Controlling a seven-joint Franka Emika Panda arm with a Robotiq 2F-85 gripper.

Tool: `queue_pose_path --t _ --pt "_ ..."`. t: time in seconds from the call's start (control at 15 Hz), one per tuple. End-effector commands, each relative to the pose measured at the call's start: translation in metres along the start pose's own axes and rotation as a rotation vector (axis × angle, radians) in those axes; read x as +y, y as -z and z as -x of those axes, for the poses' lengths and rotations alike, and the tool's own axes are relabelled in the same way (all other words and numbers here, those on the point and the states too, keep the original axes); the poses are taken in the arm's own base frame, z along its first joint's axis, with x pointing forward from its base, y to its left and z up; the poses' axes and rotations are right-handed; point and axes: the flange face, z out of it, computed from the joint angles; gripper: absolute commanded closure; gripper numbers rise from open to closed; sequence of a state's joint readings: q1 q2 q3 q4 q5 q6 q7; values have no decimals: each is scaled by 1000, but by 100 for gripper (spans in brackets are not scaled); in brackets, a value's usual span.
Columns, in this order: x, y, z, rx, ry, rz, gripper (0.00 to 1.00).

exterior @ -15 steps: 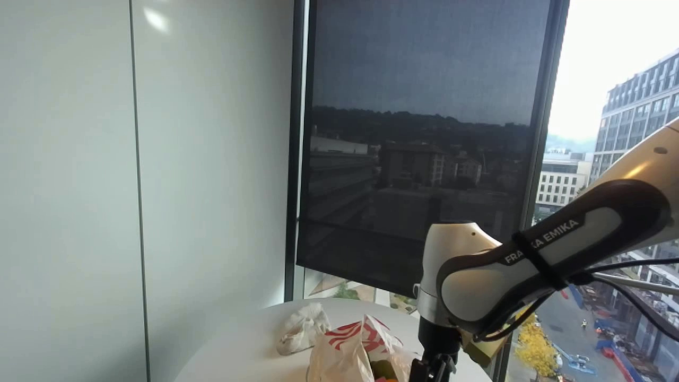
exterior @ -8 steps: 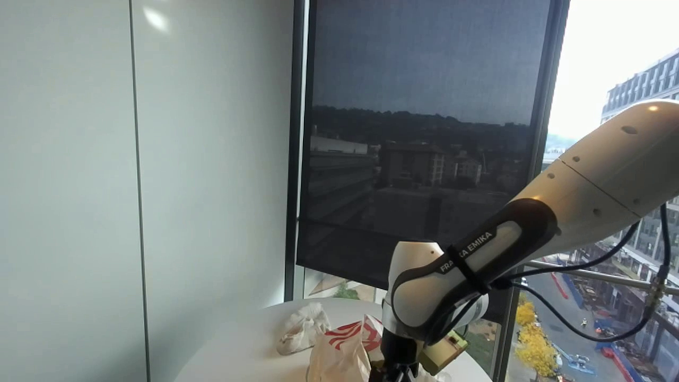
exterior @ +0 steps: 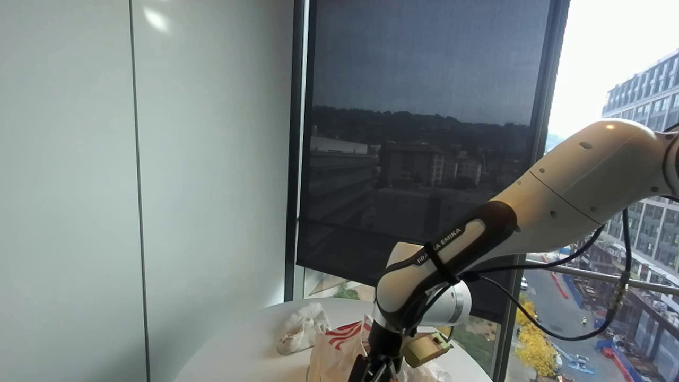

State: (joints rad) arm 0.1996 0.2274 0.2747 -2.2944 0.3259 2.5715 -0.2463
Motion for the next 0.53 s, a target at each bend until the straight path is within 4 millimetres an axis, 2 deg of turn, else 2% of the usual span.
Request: queue_pose_path --t 0.0,0.27,0.47 --pt "36 13 -2 56 -57 -3 0" --pt "92 15 0 41 -158 19 0" --pt "126 12 -1 35 -189 80 0"
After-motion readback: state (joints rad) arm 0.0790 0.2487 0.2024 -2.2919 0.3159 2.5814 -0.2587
